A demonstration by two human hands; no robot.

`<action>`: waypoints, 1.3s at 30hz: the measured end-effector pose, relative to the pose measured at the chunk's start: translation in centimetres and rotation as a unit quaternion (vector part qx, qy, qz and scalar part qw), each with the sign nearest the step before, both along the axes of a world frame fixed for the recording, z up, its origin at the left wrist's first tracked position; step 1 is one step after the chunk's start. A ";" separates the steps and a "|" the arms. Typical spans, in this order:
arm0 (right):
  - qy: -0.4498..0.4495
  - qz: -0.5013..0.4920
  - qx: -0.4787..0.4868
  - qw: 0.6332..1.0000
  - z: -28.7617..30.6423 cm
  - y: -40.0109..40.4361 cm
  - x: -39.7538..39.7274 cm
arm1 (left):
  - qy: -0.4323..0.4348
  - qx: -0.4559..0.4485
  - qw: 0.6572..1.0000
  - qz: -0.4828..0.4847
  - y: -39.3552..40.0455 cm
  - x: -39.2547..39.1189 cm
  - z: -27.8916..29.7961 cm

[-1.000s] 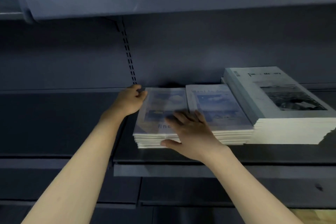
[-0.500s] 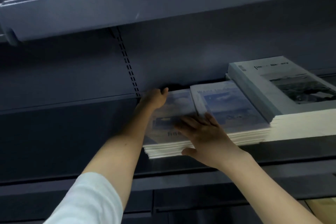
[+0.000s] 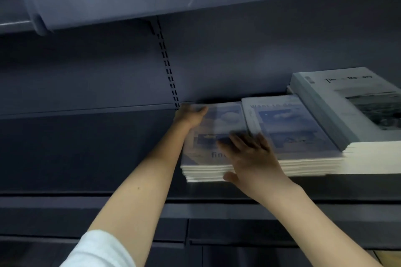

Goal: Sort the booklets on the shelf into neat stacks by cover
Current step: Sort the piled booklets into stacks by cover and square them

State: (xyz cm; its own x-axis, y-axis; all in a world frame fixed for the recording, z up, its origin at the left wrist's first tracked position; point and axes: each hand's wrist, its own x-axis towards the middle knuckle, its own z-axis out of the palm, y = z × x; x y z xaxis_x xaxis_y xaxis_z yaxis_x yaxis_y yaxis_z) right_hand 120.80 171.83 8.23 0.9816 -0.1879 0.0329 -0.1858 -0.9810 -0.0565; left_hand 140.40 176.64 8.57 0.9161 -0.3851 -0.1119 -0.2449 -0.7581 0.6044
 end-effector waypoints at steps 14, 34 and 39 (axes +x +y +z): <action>0.005 0.013 -0.054 0.998 -1.0 -0.4 0.3 | -0.017 0.011 1.000 -0.007 0.3 -0.7 0.7; -0.057 0.025 -0.003 0.998 1.0 -4.6 1.1 | -0.270 0.135 0.935 -0.183 4.3 -9.0 1.2; -0.048 0.034 -0.034 0.998 1.4 -6.1 4.8 | -0.231 0.171 0.916 -0.282 5.8 -12.1 0.0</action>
